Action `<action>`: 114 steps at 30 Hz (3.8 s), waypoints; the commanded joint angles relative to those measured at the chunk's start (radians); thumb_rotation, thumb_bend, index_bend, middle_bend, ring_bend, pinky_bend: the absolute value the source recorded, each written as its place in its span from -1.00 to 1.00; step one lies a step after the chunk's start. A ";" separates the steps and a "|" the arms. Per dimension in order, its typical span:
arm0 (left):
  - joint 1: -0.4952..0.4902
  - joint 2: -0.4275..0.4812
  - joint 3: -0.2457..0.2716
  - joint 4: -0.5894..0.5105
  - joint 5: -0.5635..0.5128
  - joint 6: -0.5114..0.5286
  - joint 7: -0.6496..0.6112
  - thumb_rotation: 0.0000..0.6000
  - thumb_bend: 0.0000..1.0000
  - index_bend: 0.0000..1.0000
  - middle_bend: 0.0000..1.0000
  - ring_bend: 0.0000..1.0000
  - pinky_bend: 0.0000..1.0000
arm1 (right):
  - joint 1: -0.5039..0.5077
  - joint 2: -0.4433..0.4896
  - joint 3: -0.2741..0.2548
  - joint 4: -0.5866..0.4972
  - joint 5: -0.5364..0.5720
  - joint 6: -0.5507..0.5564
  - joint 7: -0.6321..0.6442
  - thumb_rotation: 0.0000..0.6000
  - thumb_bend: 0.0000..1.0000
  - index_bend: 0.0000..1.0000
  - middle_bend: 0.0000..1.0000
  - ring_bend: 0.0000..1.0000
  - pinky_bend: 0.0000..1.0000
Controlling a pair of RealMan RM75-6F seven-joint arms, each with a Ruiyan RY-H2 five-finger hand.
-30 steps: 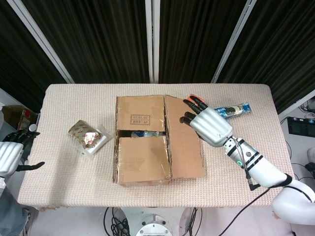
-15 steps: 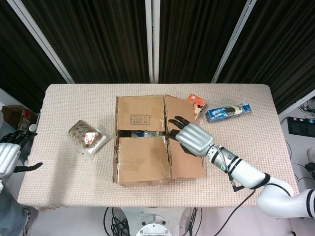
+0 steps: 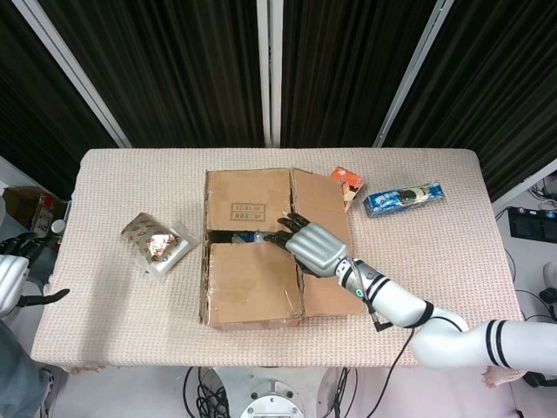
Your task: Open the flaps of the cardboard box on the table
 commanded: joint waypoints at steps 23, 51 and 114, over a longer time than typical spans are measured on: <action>0.005 0.009 0.002 0.021 0.011 0.007 -0.035 0.52 -0.90 -0.61 -0.45 -0.67 -0.53 | 0.092 -0.046 0.030 -0.026 0.198 0.031 -0.018 1.00 1.00 -0.84 -0.36 -1.00 -1.00; -0.012 0.026 -0.004 -0.054 0.010 -0.007 0.039 0.53 -0.90 -0.61 -0.45 -0.67 -0.53 | -0.224 0.296 0.248 -0.330 -0.438 -0.121 0.792 1.00 1.00 -0.84 -0.16 -0.98 -1.00; -0.595 -0.533 -0.256 0.065 0.086 -0.257 0.282 1.00 -0.87 -0.91 -0.78 -0.78 -0.58 | -0.684 0.425 0.049 0.048 -0.550 0.570 0.830 1.00 1.00 -1.00 -1.00 -1.00 -1.00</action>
